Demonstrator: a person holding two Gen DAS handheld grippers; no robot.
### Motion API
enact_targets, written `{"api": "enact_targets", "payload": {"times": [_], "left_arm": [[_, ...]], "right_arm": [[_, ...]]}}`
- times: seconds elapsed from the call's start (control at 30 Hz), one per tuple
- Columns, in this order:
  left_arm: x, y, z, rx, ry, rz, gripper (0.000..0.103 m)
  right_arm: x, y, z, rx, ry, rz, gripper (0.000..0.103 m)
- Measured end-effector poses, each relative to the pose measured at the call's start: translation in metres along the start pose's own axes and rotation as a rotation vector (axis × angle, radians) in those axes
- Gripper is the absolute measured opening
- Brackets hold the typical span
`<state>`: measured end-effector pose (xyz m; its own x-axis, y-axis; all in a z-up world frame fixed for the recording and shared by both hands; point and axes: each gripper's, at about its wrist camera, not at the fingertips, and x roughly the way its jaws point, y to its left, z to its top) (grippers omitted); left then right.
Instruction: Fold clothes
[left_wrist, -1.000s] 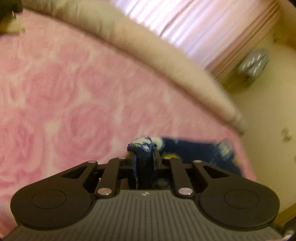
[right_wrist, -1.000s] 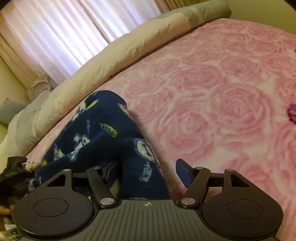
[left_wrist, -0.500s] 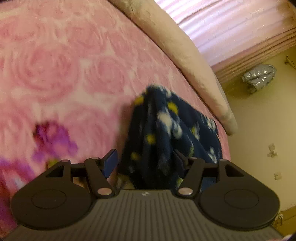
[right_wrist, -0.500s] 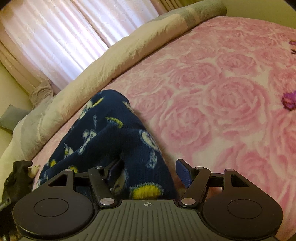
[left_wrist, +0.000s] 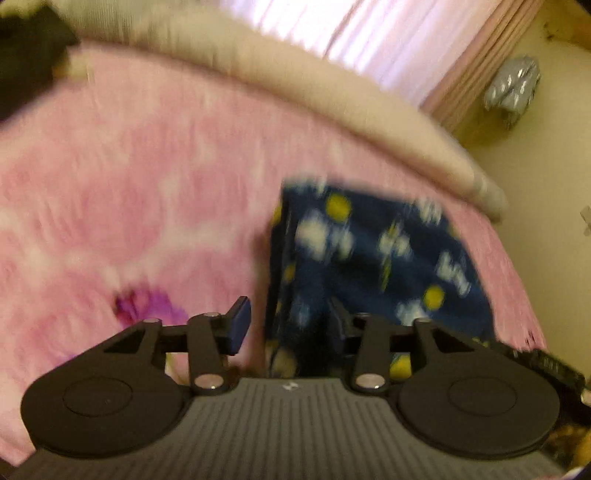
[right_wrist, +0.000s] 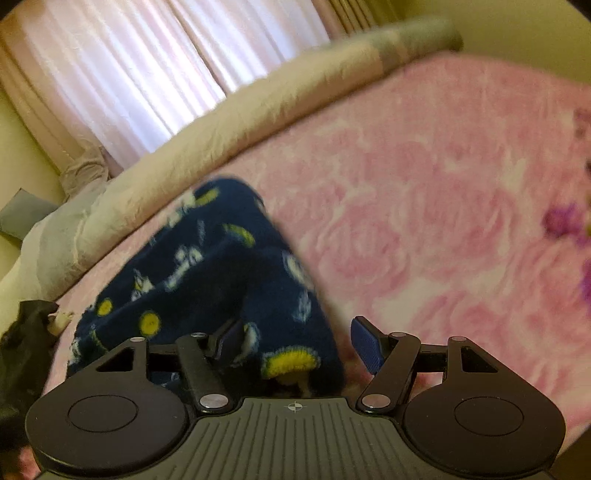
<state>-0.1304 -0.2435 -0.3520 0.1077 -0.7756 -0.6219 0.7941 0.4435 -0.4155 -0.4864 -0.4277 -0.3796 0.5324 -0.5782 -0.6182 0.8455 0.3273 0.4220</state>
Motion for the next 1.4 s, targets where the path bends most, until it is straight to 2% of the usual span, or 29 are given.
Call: {"api": "enact_targets", "payload": {"times": [0.07,0.13,0.23,0.3,0.33,0.43,0.57,0.63,0.77,0.83,0.93,1.0,1.07,1.13,1.17,1.2,1.23,1.4], "left_arm": [[-0.015,-0.015,0.007,0.05,-0.078,0.002,0.026],[-0.015,-0.034,0.008,0.133,-0.101,-0.023,0.026],[0.015,-0.05,-0.005,0.214,-0.003,-0.006,0.023],[0.043,-0.047,-0.023,0.23,0.091,0.039,0.018],[0.052,-0.043,-0.031,0.224,0.123,0.054,0.018],[0.056,-0.041,-0.043,0.219,0.11,0.067,0.018],[0.039,-0.049,-0.036,0.224,0.102,0.08,0.017],[0.029,-0.051,-0.037,0.231,0.079,0.069,0.017],[0.044,-0.046,-0.046,0.224,0.127,0.096,0.017],[0.039,-0.05,-0.045,0.23,0.121,0.113,0.017],[0.029,-0.059,-0.044,0.235,0.125,0.14,0.018],[0.023,-0.064,-0.047,0.228,0.147,0.159,0.022],[0.015,-0.07,-0.053,0.229,0.162,0.189,0.033],[0.007,-0.075,-0.058,0.236,0.172,0.207,0.034],[0.003,-0.077,-0.061,0.241,0.177,0.21,0.036],[-0.001,-0.079,-0.063,0.246,0.181,0.213,0.037],[-0.005,-0.081,-0.066,0.253,0.182,0.215,0.038],[-0.026,-0.089,-0.073,0.283,0.175,0.223,0.041]], "right_arm": [[-0.014,0.007,0.002,-0.06,-0.065,-0.02,0.067],[-0.022,0.015,0.002,-0.115,-0.12,-0.025,0.067],[-0.021,0.031,-0.005,-0.212,-0.133,-0.018,0.066],[-0.012,0.041,-0.015,-0.289,-0.101,-0.036,0.044],[-0.005,0.044,-0.022,-0.327,-0.072,-0.052,0.043],[0.021,0.045,-0.04,-0.421,-0.002,-0.114,0.042],[0.017,0.045,-0.035,-0.409,0.011,-0.115,0.043],[0.002,0.048,-0.03,-0.386,-0.032,-0.089,0.043],[0.004,0.048,-0.04,-0.409,-0.013,-0.095,0.043],[0.017,0.045,-0.045,-0.418,0.04,-0.123,0.043],[0.003,0.05,-0.043,-0.41,0.034,-0.117,0.043],[-0.006,0.052,-0.041,-0.388,0.037,-0.104,0.043],[-0.015,0.054,-0.045,-0.37,0.058,-0.091,0.043],[-0.022,0.057,-0.05,-0.352,0.085,-0.085,0.044],[-0.025,0.059,-0.053,-0.342,0.091,-0.081,0.049],[-0.028,0.061,-0.057,-0.333,0.097,-0.078,0.067],[-0.034,0.062,-0.06,-0.326,0.089,-0.075,0.074],[-0.059,0.07,-0.069,-0.318,0.062,-0.065,0.075]]}}
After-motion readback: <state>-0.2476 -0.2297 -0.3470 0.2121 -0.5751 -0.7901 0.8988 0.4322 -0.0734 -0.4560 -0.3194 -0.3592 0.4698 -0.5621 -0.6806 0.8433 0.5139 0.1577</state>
